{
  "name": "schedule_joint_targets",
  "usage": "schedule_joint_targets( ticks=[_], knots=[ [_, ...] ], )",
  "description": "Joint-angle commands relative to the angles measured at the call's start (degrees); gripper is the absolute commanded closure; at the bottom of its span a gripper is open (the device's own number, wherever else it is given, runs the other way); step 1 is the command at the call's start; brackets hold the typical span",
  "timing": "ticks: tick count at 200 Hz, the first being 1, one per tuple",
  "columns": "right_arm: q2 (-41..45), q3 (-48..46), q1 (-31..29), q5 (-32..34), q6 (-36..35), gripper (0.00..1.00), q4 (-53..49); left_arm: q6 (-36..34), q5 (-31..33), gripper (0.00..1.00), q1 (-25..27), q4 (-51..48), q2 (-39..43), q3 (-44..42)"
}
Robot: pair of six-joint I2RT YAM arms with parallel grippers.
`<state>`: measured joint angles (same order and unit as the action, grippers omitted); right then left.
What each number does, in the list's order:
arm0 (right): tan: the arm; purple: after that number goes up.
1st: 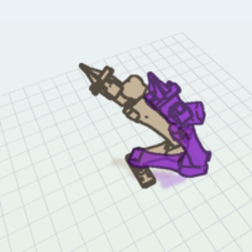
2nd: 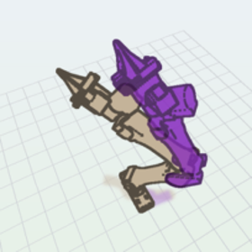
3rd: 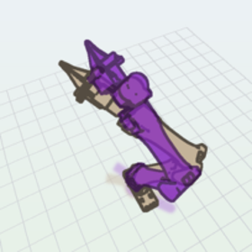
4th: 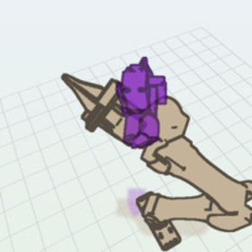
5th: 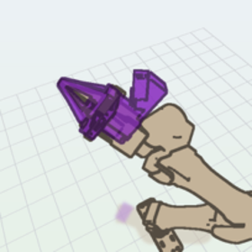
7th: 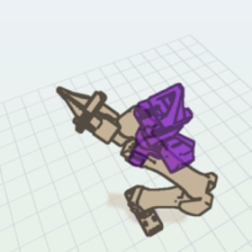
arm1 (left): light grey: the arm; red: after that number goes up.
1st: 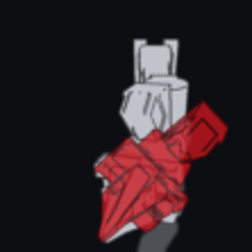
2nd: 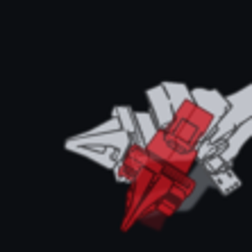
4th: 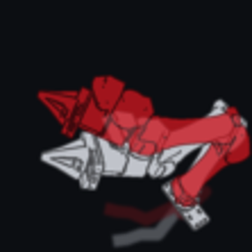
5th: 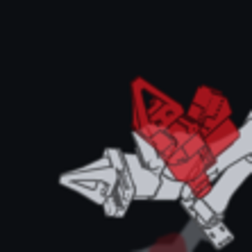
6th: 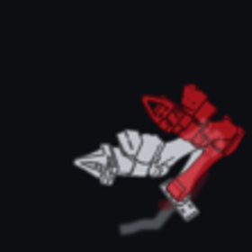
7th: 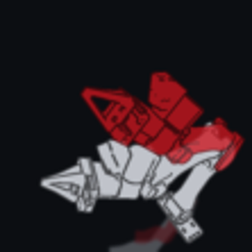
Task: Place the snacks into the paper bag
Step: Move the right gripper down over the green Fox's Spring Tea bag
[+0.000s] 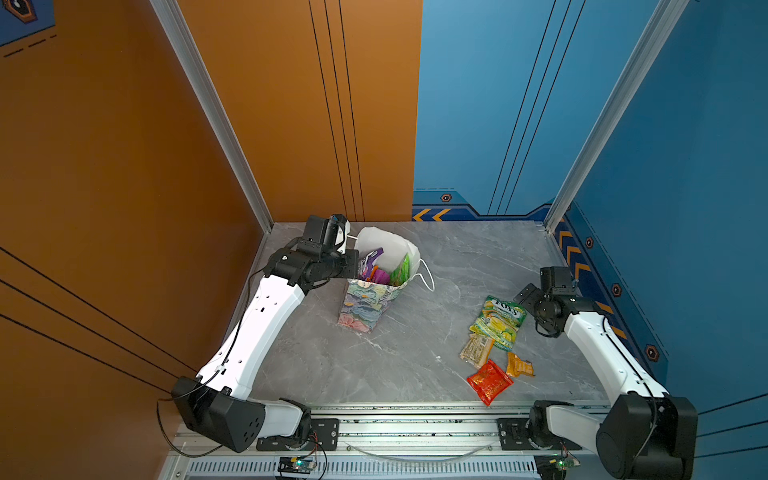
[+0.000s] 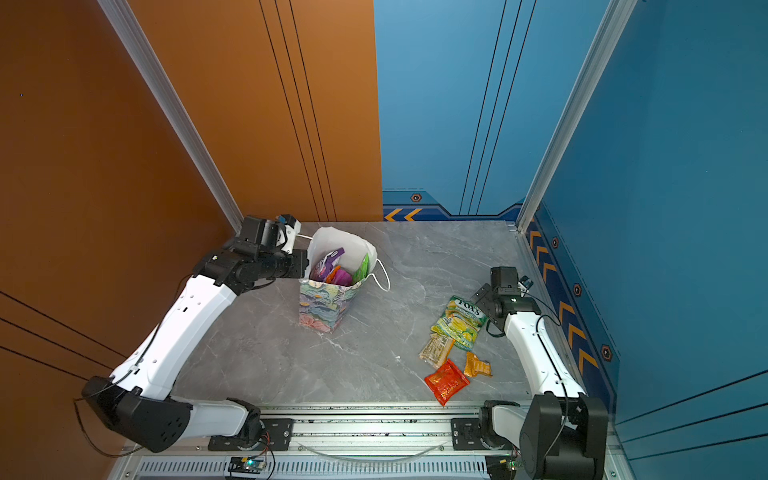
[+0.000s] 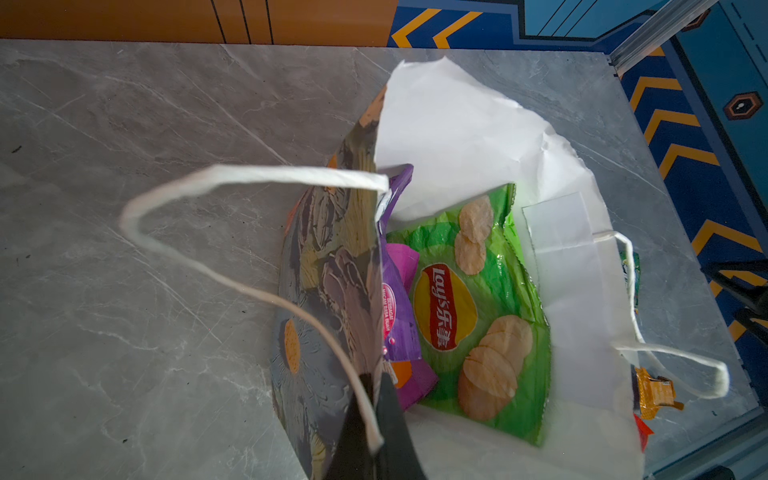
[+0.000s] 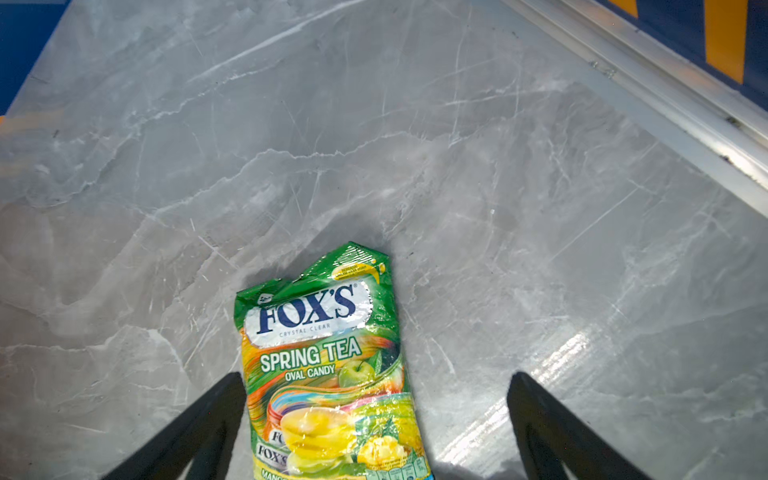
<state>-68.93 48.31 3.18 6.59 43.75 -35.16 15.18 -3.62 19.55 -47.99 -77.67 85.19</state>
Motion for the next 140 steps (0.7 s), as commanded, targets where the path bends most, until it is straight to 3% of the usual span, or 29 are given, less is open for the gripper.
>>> schedule_joint_targets(
  ticks=[1,58,140],
  knots=[
    [-1.56,-0.92,0.5,-1.21,-0.64,0.0,-2.28,-1.02,0.17,0.96,-0.22,1.72,1.55,0.24],
    [-5.69,-3.42,0.18,-5.52,0.27,0.0,0.04,-1.03,0.27,0.96,-0.22,1.58,1.44,0.16],
    [-9.68,-7.27,-7.46,-11.86,8.79,0.0,7.77,-1.03,-0.03,0.96,-0.24,1.67,1.88,0.26]
  ],
)
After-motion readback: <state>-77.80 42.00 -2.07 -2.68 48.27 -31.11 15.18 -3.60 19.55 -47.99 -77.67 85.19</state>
